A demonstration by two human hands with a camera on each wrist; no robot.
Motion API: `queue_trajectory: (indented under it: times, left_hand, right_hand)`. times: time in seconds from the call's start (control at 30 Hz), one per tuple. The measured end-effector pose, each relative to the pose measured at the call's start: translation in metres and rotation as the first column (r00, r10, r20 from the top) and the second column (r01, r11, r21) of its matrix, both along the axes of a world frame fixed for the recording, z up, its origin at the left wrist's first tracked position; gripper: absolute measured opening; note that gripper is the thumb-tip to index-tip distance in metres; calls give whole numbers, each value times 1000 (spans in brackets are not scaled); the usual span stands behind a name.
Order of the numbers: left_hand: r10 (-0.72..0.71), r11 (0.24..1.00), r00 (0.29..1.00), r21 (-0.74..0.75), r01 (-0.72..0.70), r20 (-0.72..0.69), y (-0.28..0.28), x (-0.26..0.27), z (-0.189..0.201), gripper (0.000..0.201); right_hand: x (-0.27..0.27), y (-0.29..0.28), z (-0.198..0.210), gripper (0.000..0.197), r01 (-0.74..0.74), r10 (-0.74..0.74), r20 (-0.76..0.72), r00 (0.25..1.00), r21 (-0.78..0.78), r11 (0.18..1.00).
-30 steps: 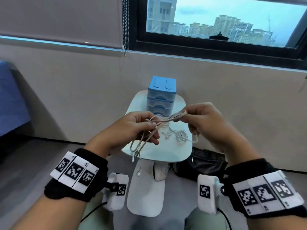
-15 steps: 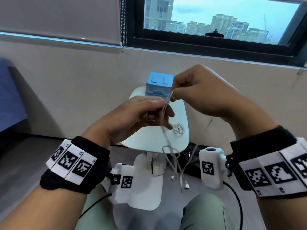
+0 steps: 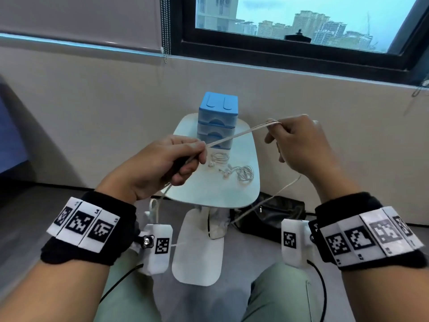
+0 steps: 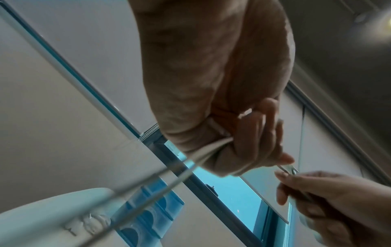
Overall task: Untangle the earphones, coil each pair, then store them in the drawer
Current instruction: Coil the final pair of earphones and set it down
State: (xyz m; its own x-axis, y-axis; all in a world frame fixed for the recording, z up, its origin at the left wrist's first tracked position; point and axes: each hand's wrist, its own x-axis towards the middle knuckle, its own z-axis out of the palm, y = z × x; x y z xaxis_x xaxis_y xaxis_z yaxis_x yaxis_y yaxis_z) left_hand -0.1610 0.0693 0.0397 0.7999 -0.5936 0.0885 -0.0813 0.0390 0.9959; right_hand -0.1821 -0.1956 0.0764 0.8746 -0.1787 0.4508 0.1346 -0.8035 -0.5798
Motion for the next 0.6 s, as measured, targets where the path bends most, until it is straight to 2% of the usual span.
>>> queue_trajectory:
  times: [0.1, 0.2, 0.23, 0.27, 0.33, 0.4, 0.5, 0.6]
  left_hand:
    - [15, 998, 1000, -57, -15, -9, 5, 2, -1, 26]
    - [24, 992, 999, -121, -27, -26, 9, 4, -2, 20]
    - [46, 995, 999, -84, -46, -6, 11, 6, -3, 20]
    - [73, 997, 996, 1, -74, 42, 13, 10, -4, 21]
    - [90, 973, 985, 197, -118, 146, 13, 14, -8, 24]
    - [90, 951, 983, 280, -132, 159, 12, 16, -13, 27]
    - [131, 957, 984, 245, -157, 116, 12, 17, -16, 29]
    - [169, 973, 983, 147, -178, 72, 15, 20, -17, 29]
  right_hand:
    - [3, -10, -14, 39, 10, -9, -47, 999, 31, 999]
    - [0, -16, -26, 34, -76, 90, -122, 988, 113, 991]
    - [0, -18, -31, 34, -91, 112, -136, 984, 152, 984]
    - [3, -20, -36, 35, -79, 101, -132, 986, 164, 983]
    - [8, -26, -43, 39, 26, -19, -80, 997, 94, 995]
    - [13, -32, -44, 48, 131, -132, 16, 991, 47, 990]
    - [15, -42, -41, 48, 196, -200, 89, 976, 53, 979]
    - [18, -49, -45, 40, 180, -183, 63, 981, 58, 982]
